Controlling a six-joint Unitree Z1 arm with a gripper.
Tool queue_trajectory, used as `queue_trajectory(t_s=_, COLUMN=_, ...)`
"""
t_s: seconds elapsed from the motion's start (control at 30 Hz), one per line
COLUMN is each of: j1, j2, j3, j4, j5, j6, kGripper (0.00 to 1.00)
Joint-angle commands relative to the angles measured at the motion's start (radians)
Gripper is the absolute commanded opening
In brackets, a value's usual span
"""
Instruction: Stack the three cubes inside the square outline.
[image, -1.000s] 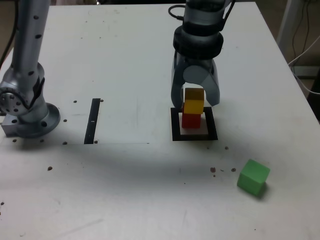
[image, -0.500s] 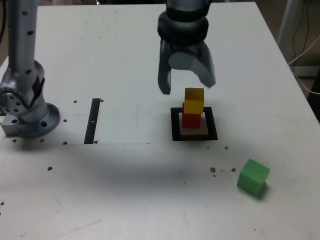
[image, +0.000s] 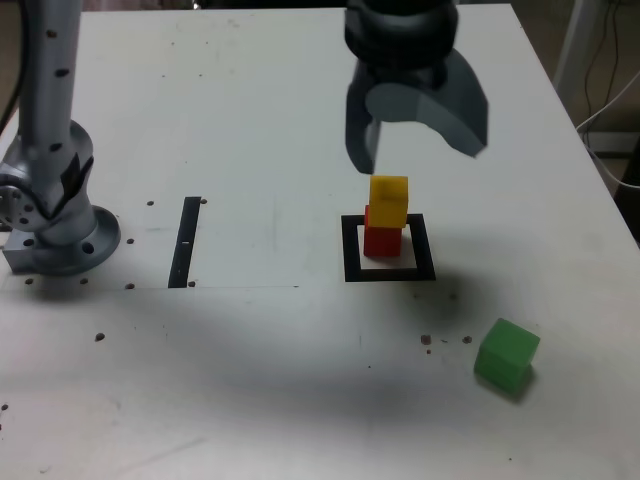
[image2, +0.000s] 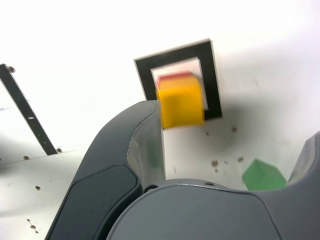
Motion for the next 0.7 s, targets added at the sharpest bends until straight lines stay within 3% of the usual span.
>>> queue_trajectory(t_s=0.0, j1=-0.023, j2=0.017, j3=-0.032, j4=0.009, j5=-0.003, j6=0.001, kGripper=0.99)
queue_trajectory(t_s=0.3, j1=-0.129, j2=0.095, j3=-0.154, j4=0.017, j5=-0.008, j6=0.017, kGripper=0.99)
queue_trajectory(t_s=0.67, j1=-0.194, j2=0.227, j3=-0.275, j4=0.009, j5=-0.071, j6=0.135, kGripper=0.99)
